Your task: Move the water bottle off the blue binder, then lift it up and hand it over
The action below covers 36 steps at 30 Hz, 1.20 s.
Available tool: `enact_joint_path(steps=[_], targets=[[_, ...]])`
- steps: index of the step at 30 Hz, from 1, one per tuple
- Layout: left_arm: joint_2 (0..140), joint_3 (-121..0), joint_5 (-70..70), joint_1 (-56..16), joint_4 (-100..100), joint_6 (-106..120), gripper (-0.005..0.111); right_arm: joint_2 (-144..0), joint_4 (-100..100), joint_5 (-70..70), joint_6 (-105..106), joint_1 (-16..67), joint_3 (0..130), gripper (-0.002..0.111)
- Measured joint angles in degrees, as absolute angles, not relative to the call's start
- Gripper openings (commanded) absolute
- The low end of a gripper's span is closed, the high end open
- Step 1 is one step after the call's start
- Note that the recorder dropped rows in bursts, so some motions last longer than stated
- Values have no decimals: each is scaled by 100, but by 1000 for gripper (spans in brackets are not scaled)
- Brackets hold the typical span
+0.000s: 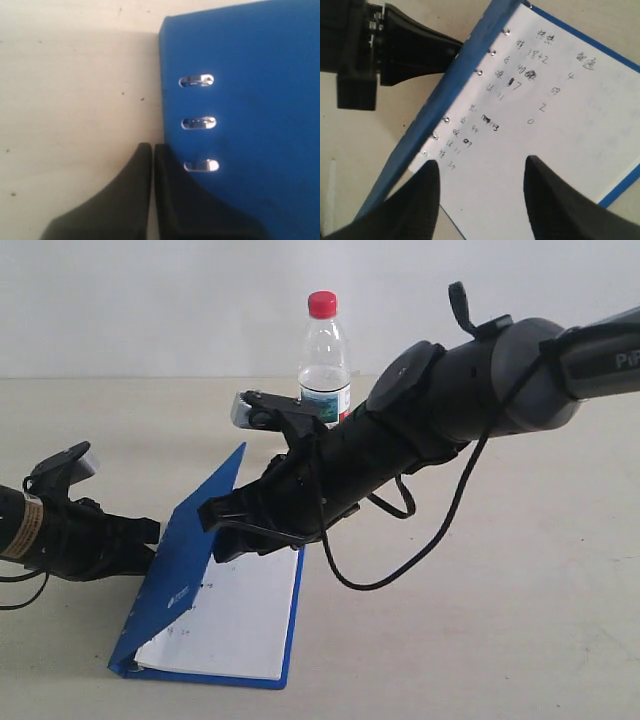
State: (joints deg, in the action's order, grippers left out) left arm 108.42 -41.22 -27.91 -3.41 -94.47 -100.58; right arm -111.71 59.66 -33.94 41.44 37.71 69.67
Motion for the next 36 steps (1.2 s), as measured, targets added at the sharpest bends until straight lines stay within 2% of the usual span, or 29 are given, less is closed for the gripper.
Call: enact_joint_path(steps=[5,17,26,36], targets=[[10842,-4122,-2791,-341,-9447,-10058,4,-10929,5648,-3408,3782,3771,6967,58],[10842,-4122,-2791,-341,-9447,-10058,4,-10807,5394,-3798,3424,3771,6967,58],[10842,-4122,-2819,-341,-9463,-10058,4,-10127,5373,-3851,3332,3771,6967,58],[10842,-4069,-2875,-341,-9492,-10058,4,-10872,4327,-3786,2332,3771,6922,58]])
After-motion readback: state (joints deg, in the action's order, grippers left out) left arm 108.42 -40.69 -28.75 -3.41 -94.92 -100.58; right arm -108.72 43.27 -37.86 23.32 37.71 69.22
